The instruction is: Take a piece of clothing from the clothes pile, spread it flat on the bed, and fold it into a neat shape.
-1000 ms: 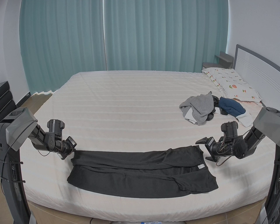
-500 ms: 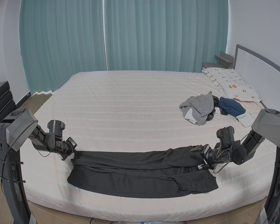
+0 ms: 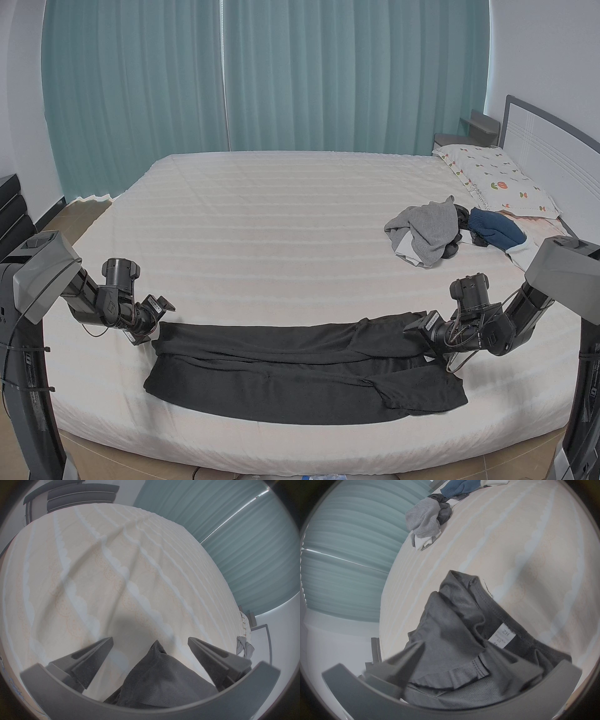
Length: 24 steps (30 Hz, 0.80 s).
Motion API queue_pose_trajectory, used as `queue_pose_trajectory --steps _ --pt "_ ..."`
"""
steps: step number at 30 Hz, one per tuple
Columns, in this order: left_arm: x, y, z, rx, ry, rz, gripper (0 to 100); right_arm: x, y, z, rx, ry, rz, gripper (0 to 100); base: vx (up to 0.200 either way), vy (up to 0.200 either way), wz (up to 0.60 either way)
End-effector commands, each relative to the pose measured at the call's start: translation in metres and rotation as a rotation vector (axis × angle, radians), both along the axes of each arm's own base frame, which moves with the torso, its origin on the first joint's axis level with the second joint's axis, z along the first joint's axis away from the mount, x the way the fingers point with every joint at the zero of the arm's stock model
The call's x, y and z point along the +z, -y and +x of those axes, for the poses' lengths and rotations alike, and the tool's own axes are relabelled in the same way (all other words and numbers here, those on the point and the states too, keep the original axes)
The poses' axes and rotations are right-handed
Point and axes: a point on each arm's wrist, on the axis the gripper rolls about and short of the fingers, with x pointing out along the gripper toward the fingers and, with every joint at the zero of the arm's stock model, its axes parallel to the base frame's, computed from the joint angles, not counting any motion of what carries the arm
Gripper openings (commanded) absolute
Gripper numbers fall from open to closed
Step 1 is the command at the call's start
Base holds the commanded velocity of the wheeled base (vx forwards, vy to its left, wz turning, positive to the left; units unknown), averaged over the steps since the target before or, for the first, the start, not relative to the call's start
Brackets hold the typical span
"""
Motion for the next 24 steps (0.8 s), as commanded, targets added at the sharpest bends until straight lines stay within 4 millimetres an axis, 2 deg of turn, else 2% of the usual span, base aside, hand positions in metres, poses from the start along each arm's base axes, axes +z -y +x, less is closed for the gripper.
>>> queue_pose_trajectory --steps 1,9,24 --pt "0.0 0.0 -0.001 0.001 -0.002 0.0 100 -0.003 0.0 -0.003 -0.005 -0.01 -0.024 0 0.0 0.0 0.0" --pt "0.0 0.001 -0.004 -0.001 -0.011 0.0 100 0.006 0.005 -0.021 0.017 -0.002 -0.071 0 0.0 0.0 0.0" --pt "-0.001 0.003 -0.006 -0.008 -0.017 -0.002 100 0.003 0.005 -0.04 0.092 -0.029 -0.139 0 0.0 0.0 0.0"
